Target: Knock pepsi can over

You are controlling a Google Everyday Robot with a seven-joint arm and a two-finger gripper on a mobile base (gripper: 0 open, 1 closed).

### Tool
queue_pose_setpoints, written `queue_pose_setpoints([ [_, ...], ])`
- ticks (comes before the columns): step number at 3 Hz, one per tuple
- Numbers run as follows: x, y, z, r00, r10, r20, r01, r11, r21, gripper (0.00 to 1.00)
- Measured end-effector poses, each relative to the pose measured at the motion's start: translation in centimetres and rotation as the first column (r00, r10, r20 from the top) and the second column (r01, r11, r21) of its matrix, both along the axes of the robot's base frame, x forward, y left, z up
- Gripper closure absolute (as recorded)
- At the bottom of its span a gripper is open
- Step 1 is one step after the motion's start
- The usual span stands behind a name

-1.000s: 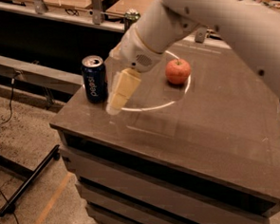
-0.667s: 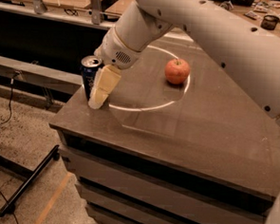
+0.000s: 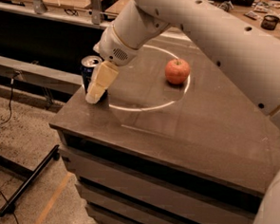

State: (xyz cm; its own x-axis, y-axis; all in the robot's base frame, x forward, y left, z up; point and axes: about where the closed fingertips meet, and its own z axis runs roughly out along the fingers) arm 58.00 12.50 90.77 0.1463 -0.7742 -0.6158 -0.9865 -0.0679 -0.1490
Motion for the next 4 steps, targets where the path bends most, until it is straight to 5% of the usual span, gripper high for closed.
queue_pose_setpoints([
  [1, 1.04, 0.35, 0.21, 0.9996, -0.017, 0.024, 0.017, 1.000, 0.012, 0.00],
  [2, 0.88, 0.46, 0.10, 0.9997, -0.013, 0.021, 0.013, 1.000, 0.010, 0.16],
  [4, 0.70, 0.80, -0.13, 0.9998, -0.006, 0.017, 0.006, 1.000, 0.008, 0.71],
])
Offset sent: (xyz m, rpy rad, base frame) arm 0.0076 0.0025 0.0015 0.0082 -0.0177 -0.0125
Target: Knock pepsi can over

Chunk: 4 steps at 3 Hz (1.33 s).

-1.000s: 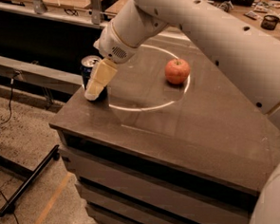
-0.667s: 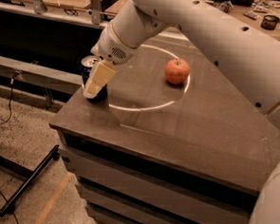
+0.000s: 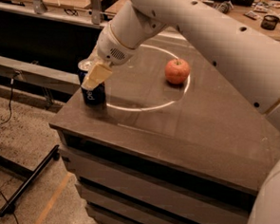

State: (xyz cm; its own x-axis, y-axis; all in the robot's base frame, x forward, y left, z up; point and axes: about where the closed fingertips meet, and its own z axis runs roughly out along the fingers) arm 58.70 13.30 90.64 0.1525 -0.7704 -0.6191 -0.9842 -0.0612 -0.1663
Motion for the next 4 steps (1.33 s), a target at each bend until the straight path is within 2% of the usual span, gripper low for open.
queue_pose_setpoints([
  [1, -0.1, 0.1, -0.1, 1.0000, 0.002, -0.001, -0.002, 1.000, -0.001, 0.94],
  [2, 0.0, 0.4, 1.5, 0.9998, 0.011, 0.019, -0.011, 1.000, -0.017, 1.00],
  [3, -0.2, 0.3, 5.4, 0.9959, 0.003, 0.090, 0.002, 0.999, -0.054, 1.00],
  [4, -0.4, -0.2, 7.4, 0.9909, -0.017, 0.134, 0.028, 0.996, -0.086, 1.00],
])
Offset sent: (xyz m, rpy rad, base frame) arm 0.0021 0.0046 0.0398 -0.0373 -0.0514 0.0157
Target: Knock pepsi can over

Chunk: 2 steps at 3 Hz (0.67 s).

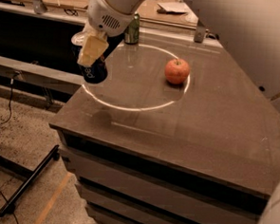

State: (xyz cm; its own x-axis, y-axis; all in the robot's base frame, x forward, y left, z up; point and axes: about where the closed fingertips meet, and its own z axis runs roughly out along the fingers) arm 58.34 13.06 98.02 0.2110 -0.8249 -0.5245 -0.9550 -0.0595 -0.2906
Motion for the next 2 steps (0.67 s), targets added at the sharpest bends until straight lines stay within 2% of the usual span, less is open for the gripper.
queue_pose_setpoints([
  [1, -0.2, -2.1, 0.1, 0.9973, -0.071, 0.019, 0.072, 0.992, -0.099, 1.00],
  [2, -0.8, -7.0, -0.4, 0.9792, -0.202, 0.020, 0.201, 0.953, -0.229, 1.00],
])
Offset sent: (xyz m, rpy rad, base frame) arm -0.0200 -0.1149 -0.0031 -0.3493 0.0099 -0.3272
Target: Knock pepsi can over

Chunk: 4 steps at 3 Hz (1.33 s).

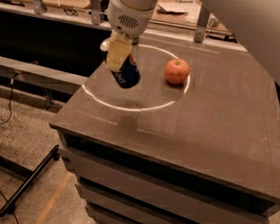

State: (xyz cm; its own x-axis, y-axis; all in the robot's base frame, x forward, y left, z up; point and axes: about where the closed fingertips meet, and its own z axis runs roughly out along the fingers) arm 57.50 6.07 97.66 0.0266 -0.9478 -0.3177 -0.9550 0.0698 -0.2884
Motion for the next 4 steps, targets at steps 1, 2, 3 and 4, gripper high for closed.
queue_pose_setpoints([
  [1, -0.3, -2.9, -0.6, 0.9965, -0.071, -0.043, 0.069, 0.996, -0.059, 1.00],
  [2, -1.2, -5.1, -2.2, 0.9843, -0.127, -0.122, 0.115, 0.988, -0.104, 1.00],
  [3, -2.1, -7.0, -3.3, 0.9689, -0.182, -0.168, 0.157, 0.976, -0.151, 0.87],
  [4, -2.5, -8.8, -4.6, 0.9512, -0.238, -0.197, 0.196, 0.958, -0.209, 0.62],
])
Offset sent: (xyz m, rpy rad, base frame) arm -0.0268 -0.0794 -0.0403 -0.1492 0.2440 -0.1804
